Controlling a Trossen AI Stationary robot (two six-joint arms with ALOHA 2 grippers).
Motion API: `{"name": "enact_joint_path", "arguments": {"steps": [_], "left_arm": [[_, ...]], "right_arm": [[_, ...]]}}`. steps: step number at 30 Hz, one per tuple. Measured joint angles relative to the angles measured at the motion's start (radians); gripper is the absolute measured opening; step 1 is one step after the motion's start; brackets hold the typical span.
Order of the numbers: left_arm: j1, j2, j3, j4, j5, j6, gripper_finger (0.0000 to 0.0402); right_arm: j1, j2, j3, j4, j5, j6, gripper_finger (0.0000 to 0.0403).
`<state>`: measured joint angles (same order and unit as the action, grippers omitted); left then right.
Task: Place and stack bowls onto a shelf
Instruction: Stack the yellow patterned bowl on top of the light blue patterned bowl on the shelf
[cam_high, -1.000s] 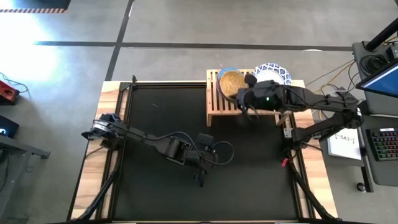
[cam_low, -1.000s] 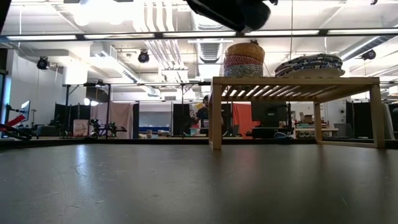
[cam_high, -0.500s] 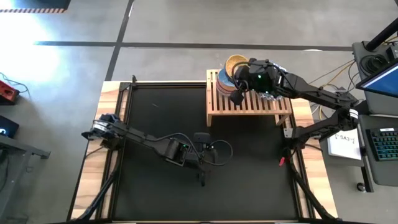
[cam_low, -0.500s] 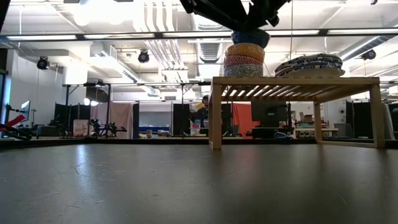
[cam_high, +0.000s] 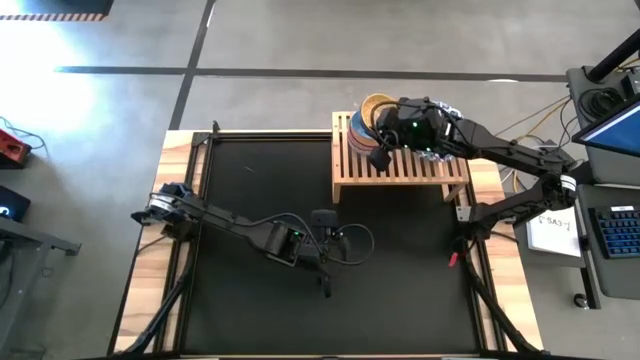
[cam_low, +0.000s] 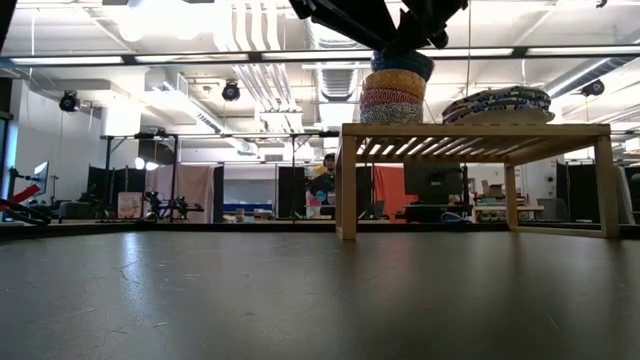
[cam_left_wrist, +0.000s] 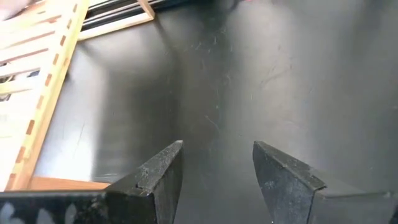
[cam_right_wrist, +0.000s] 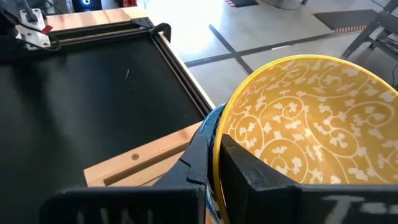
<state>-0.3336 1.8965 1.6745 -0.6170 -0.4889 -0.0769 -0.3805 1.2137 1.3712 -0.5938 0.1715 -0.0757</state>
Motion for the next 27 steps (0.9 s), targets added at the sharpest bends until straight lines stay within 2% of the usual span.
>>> {"name": "enact_joint_path", "arguments": {"steps": [16, 27], "left_arm": [[0.000, 0.000, 0.000, 0.000, 0.000, 0.015, 0.0175], [0.000, 0.000, 0.000, -0.001, 0.000, 0.016, 0.0175]], "right_arm": [[0.002, 0.076, -0.006, 0.012, -0.037, 0.006, 0.0013], [0.002, 0.070, -0.006, 0.005, -0.041, -0.001, 0.0013]]}}
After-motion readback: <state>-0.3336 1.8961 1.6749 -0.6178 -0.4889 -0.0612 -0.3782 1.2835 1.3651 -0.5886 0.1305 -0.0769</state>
